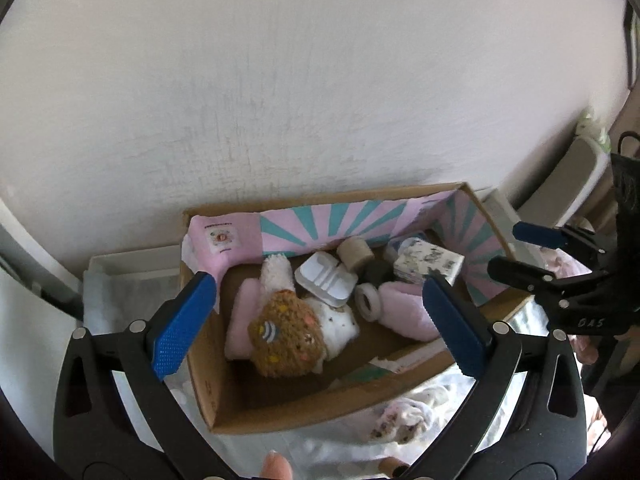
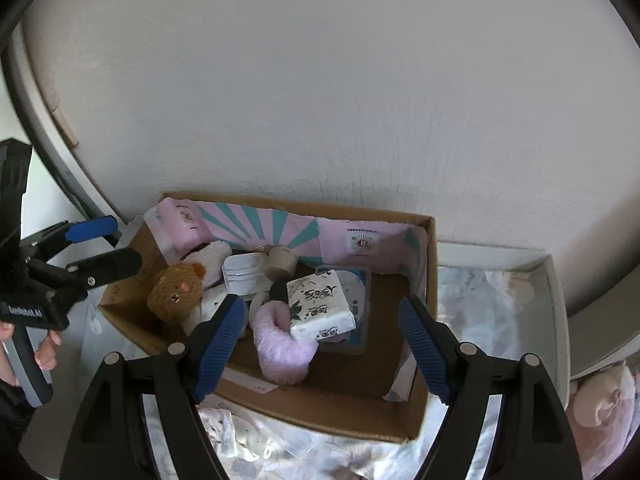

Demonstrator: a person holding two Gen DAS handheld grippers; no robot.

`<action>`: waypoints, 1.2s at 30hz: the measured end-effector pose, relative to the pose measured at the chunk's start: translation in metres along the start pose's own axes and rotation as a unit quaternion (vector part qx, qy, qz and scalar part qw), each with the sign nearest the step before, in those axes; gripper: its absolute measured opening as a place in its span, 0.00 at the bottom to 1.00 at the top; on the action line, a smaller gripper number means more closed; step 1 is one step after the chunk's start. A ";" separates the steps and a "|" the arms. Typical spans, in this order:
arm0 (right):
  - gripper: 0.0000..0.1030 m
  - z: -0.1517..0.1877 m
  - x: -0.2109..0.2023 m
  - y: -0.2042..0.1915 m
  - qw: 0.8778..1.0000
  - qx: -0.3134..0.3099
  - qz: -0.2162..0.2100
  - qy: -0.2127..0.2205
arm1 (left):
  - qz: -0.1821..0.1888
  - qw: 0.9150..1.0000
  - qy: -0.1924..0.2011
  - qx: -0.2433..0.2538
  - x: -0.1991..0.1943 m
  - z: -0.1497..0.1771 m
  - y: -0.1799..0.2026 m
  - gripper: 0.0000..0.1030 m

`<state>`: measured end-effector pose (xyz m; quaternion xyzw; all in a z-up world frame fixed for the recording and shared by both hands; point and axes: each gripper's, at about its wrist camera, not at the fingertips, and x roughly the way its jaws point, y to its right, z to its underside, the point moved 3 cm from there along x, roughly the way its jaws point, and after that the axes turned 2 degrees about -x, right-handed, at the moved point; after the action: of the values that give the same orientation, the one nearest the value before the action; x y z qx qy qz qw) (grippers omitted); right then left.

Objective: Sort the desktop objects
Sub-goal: 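Withdraw both tools and grasp the white cloth with left tool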

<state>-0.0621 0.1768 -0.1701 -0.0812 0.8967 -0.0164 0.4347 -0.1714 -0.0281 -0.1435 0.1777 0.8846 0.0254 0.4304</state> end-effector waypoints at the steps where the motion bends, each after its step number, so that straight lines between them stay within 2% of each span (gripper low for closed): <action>1: 0.74 0.002 -0.002 -0.002 1.000 -0.005 -0.002 0.004 | 0.010 1.000 0.005 0.005 -0.004 0.001 0.002 1.00; 9: 0.74 0.036 -0.021 -0.030 0.999 -0.045 -0.030 0.005 | 0.022 0.998 0.012 0.055 -0.026 0.018 0.017 1.00; 13: 0.74 0.053 -0.028 -0.037 0.997 -0.067 -0.027 0.000 | 0.034 0.998 0.013 0.060 -0.033 0.024 0.021 1.00; 15: 0.74 0.059 -0.035 -0.040 0.996 -0.074 -0.042 0.004 | 0.040 0.997 0.016 0.065 -0.038 0.027 0.024 1.00; 19: 0.74 0.077 -0.045 -0.055 0.991 -0.104 -0.080 -0.007 | 0.076 0.993 0.007 0.085 -0.045 0.043 0.035 1.00; 23: 0.74 0.110 -0.045 -0.079 0.981 -0.158 -0.111 -0.027 | 0.108 0.987 -0.023 0.118 -0.036 0.074 0.050 0.99; 24: 0.74 0.123 -0.042 -0.086 0.977 -0.173 -0.123 -0.035 | 0.130 0.983 -0.029 0.125 -0.034 0.085 0.054 0.99; 27: 0.74 0.154 -0.033 -0.102 0.967 -0.200 -0.153 -0.048 | 0.163 0.975 -0.036 0.149 -0.023 0.108 0.064 0.97; 32: 0.74 0.188 -0.007 -0.122 0.962 -0.210 -0.167 -0.047 | 0.182 0.965 -0.075 0.176 0.020 0.141 0.075 0.78; 34: 0.74 0.197 0.006 -0.129 0.964 -0.209 -0.160 -0.041 | 0.187 0.962 -0.083 0.179 0.032 0.149 0.076 0.73; 36: 0.72 0.200 0.013 -0.132 0.966 -0.204 -0.154 -0.031 | 0.187 0.961 -0.088 0.182 0.042 0.154 0.075 0.73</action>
<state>0.1038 0.0532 -0.2912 -0.3063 0.8436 0.1030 0.4290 -0.0550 0.0401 -0.2569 0.4171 0.7840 -0.0719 0.4542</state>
